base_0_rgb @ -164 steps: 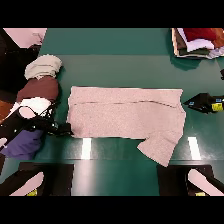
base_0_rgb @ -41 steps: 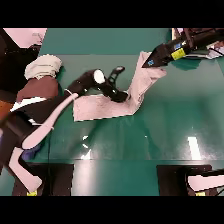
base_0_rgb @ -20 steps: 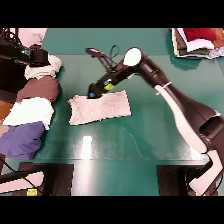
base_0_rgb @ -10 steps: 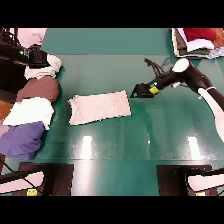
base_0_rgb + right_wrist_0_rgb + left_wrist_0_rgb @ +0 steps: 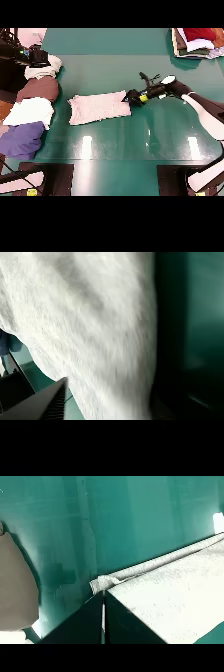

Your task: Fold the shirts.

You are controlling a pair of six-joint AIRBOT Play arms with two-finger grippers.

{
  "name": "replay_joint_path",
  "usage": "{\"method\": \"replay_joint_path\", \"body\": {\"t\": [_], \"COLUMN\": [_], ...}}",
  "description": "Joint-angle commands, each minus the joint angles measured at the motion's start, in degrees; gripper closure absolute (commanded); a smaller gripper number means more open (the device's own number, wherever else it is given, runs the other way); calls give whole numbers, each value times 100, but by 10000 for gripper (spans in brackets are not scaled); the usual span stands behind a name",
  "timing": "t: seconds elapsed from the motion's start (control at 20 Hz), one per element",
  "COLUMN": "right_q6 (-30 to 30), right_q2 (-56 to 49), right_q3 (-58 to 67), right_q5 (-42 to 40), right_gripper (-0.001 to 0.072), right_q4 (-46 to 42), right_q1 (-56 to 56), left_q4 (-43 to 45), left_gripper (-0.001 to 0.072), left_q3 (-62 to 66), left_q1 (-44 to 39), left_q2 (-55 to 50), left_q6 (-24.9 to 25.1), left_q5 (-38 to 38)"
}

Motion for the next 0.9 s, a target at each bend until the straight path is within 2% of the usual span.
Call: {"method": "replay_joint_path", "body": {"t": [0.0, 0.05, 0.1, 0.15, 0.2, 0.35, 0.5, 0.65, 0.85], "right_q6": [-98, -103, -114, -162, -264, -214, -177, 9, 151], "right_q2": [-444, -514, -568, -586, -581, -424, 407, 1515, 2977], "right_q3": [616, 802, 968, 1071, 1139, 1235, 640, -306, -1495], "right_q5": [-20, -20, -4, 28, 66, 256, -52, -350, -601], "right_gripper": [170, 245, 355, 513, 704, 701, 701, 701, 701], "right_q4": [155, 149, 149, 144, 142, 144, 140, -424, -1043], "right_q1": [522, 636, 728, 785, 811, 688, 101, -942, -2868], "left_q4": [-4, -20, -26, -37, -52, -155, -273, -315, -308], "left_gripper": [686, 686, 686, 686, 686, 686, 686, 686, 686], "left_q3": [0, 0, 0, 0, 0, 0, 0, 0, 0], "left_q1": [2, 2, 2, 2, 2, 2, 2, -55, -511], "left_q2": [-2, -2, -2, -2, -2, -2, -2, -2, -2], "left_q6": [-4, -4, -4, -4, -4, -7, -4, 0, -4], "left_q5": [-11, -22, -44, -74, -85, -105, -173, -175, 0]}}
